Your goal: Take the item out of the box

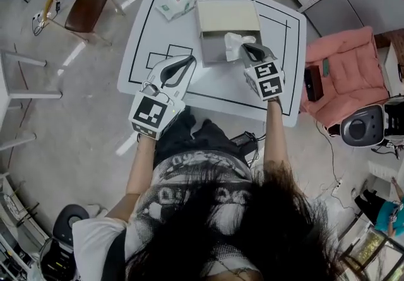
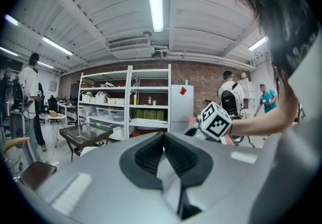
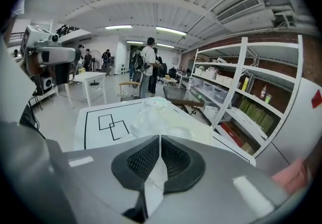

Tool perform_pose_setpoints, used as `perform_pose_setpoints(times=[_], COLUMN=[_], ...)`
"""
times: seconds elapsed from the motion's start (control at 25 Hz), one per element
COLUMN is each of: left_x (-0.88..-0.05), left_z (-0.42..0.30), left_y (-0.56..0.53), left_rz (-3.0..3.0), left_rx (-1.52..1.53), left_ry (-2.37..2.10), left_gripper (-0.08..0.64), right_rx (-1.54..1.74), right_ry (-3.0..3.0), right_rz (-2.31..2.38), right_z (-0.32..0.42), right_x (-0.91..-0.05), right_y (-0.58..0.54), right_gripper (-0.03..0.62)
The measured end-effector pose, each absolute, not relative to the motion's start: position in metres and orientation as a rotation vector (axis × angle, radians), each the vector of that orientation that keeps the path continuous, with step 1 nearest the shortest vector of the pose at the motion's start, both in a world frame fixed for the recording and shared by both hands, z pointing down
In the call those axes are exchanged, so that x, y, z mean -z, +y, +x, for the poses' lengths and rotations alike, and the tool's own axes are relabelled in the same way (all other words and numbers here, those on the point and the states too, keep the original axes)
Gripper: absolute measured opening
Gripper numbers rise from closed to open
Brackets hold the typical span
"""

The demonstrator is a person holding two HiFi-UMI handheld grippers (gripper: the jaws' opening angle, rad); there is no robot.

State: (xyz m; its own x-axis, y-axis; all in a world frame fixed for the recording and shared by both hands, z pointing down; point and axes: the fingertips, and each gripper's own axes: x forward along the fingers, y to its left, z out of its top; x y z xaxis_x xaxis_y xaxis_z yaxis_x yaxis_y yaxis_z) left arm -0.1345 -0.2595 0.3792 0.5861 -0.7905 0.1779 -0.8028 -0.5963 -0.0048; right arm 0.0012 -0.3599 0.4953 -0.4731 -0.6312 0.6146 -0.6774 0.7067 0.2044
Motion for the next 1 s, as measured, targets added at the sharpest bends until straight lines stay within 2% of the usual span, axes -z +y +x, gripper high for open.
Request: perform_pose_setpoints(times=[0.52, 1.0], left_x=[-0.376, -0.402], left_z=[-0.066, -0.014], left_y=[-0.225, -0.180], left_rz=[2.745, 2.643], left_rx=[-0.298, -0.369], left_ry=[-1.378, -1.442], left_gripper=[0.000, 0.000], right_rx=[-0.089, -0.122], right_ry=[-2.407, -2.493], right_rz=[1.113, 1.048], right_z=[0.058, 0.102], right_x=[-0.436, -0.444], right_y=[-0.266, -0.218], right_gripper=[0.017, 0.017])
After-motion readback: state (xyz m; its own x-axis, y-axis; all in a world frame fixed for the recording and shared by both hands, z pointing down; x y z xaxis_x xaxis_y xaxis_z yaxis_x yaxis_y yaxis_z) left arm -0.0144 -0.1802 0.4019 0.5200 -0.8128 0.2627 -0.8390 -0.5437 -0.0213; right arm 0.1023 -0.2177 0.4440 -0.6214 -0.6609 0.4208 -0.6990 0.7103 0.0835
